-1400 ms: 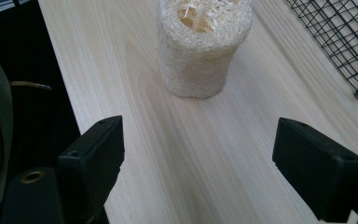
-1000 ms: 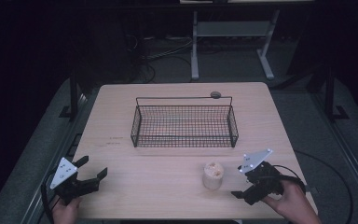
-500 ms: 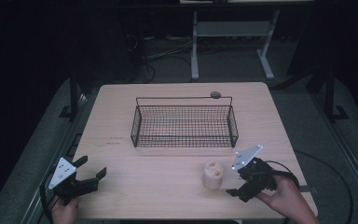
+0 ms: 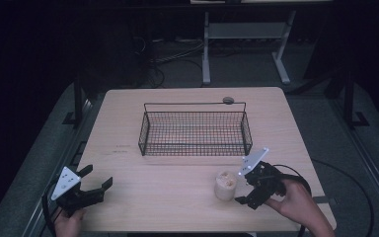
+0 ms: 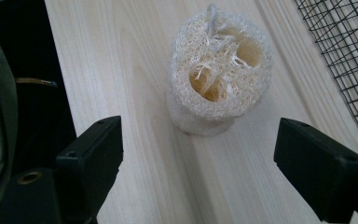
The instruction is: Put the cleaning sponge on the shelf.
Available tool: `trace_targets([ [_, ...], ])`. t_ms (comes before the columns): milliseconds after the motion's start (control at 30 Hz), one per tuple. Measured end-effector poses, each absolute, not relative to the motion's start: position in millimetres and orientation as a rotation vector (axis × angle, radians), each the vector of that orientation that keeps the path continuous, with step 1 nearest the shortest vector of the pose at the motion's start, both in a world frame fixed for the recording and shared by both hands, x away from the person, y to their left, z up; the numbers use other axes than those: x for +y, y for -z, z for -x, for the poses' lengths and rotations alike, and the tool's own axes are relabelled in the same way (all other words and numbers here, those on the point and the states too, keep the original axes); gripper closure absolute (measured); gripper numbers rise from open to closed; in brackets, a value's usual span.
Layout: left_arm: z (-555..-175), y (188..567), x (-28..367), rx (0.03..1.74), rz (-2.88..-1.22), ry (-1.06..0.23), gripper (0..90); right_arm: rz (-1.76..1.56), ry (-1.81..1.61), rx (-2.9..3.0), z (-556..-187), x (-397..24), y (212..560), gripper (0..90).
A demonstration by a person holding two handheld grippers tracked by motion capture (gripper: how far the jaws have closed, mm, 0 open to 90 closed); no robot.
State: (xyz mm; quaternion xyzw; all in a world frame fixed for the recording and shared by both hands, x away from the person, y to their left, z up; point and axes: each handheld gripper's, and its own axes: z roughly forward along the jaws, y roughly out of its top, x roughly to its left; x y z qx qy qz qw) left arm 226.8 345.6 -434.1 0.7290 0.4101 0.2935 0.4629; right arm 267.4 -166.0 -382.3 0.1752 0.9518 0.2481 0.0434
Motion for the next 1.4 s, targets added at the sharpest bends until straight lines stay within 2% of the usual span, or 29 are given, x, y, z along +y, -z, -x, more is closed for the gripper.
trace_targets([
  [1400,-225,433,347,1.010,-1.774,-0.716,13.9,-0.529,-0.578,3.065,-308,-119,395,16.8],
])
